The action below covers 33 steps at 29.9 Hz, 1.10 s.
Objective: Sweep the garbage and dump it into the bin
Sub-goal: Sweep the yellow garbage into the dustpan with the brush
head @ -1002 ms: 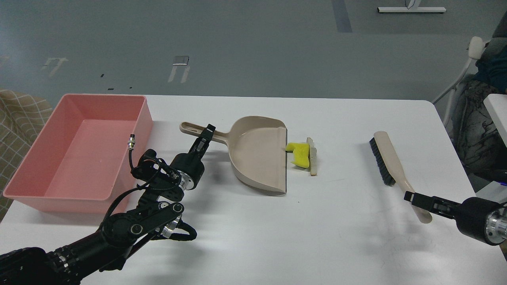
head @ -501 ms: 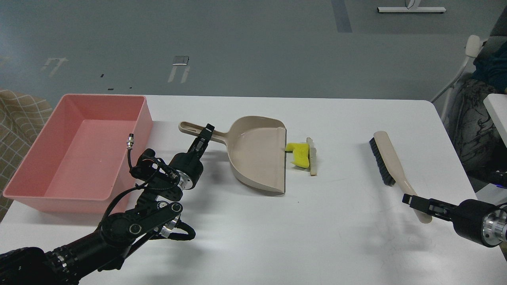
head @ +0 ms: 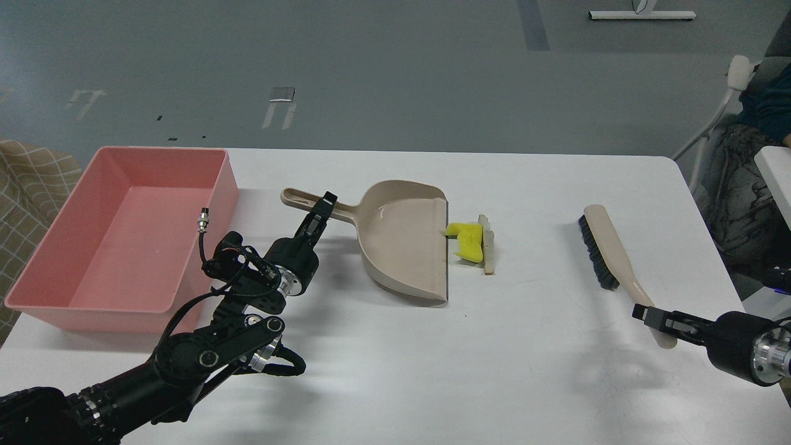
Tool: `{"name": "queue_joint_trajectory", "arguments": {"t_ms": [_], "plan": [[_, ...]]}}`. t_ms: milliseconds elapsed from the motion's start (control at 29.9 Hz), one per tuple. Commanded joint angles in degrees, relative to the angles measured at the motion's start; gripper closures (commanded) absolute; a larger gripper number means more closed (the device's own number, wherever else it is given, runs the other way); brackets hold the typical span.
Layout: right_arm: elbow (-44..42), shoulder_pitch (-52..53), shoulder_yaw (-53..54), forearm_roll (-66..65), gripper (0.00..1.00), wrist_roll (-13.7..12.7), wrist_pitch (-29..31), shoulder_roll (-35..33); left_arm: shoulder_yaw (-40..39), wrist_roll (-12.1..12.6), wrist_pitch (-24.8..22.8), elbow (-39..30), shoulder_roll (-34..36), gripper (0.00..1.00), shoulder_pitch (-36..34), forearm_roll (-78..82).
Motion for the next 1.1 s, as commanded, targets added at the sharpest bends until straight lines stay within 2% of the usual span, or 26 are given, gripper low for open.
{"name": "queue_joint_trajectory", "arguments": {"t_ms": [0, 234, 534, 735, 868, 1069], "plan": [[0.3, 0.8, 0.2, 0.3, 1.0, 0.0, 0.0, 0.0, 0.0, 0.1, 0.0, 0.0, 0.0, 1.0, 0.1, 0.0], [0.1, 2.7, 0.2, 0.3, 1.0, -0.2, 0.0, 0.5, 0.2, -0.2, 0.0, 0.0, -0.1, 1.0, 0.4, 0.4], [-1.1, 2.9, -0.9, 0.9, 1.0, -0.1, 0.3, 8.8, 0.5, -0.5, 0.0, 0.0, 0.4, 1.0, 0.7, 0.8], [-2.0, 6.0, -5.3, 1.1, 1.0, 0.5, 0.5, 14.2, 0.5, -0.5, 0.0, 0.0, 0.3, 1.0, 0.8, 0.8], [-2.6, 9.5, -8.3, 2.5, 1.0, 3.3, 0.7, 17.8, 0.5, -0.4, 0.0, 0.0, -0.1, 1.0, 0.8, 0.8], [-2.9, 16.6, -12.5, 7.3, 1.0, 6.0, 1.1, 22.1, 0.5, -0.4, 0.0, 0.0, 0.0, 1.0, 0.8, 0.8]]}}
